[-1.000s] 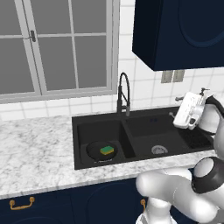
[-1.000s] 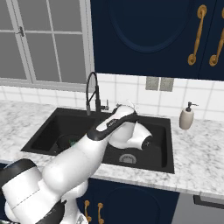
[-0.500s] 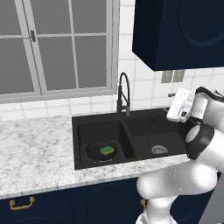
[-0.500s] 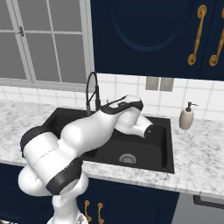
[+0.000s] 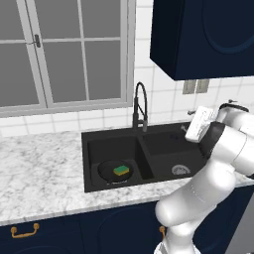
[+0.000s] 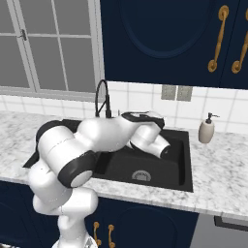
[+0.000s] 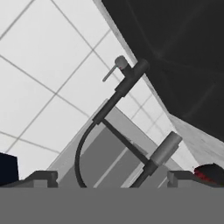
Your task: Pick the pan and sponge and place them into the sink. Then turn on the water.
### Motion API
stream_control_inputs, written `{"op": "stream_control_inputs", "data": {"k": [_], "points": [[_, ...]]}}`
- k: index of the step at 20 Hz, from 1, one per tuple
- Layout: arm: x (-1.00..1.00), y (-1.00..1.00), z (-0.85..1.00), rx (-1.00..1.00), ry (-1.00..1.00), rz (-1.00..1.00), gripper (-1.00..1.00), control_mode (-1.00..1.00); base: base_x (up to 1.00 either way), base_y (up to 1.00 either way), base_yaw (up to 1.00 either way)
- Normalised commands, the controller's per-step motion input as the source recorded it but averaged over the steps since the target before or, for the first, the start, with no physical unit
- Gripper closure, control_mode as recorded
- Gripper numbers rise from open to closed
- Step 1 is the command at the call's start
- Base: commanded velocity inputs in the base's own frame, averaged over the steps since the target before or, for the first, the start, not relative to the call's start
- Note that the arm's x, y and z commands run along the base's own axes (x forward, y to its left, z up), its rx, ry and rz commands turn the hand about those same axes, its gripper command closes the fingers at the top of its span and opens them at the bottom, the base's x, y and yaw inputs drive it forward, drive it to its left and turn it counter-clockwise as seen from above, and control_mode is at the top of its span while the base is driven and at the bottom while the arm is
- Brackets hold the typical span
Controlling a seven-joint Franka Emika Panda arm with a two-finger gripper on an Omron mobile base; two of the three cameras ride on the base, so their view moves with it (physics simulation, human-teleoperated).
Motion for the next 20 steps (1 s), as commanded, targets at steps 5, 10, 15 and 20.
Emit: {"op": "stream_control_inputs", "data": {"k": [5,10,15,20], "points": [[0.00,0.22,-0.13,0.00,-0.06,-0.06,-1.00,-1.00,0.00,0.00,0.00],[0.09,0.20,-0.21,0.03,0.01,-0.17,-1.00,-1.00,0.00,0.00,0.00],[0.14,0.07,-0.07,0.10,0.02,-0.24,-1.00,-1.00,0.00,0.00,0.00],[0.01,0.01,0.00,0.18,0.01,-0.10,-1.00,-1.00,0.00,0.00,0.00]]}}
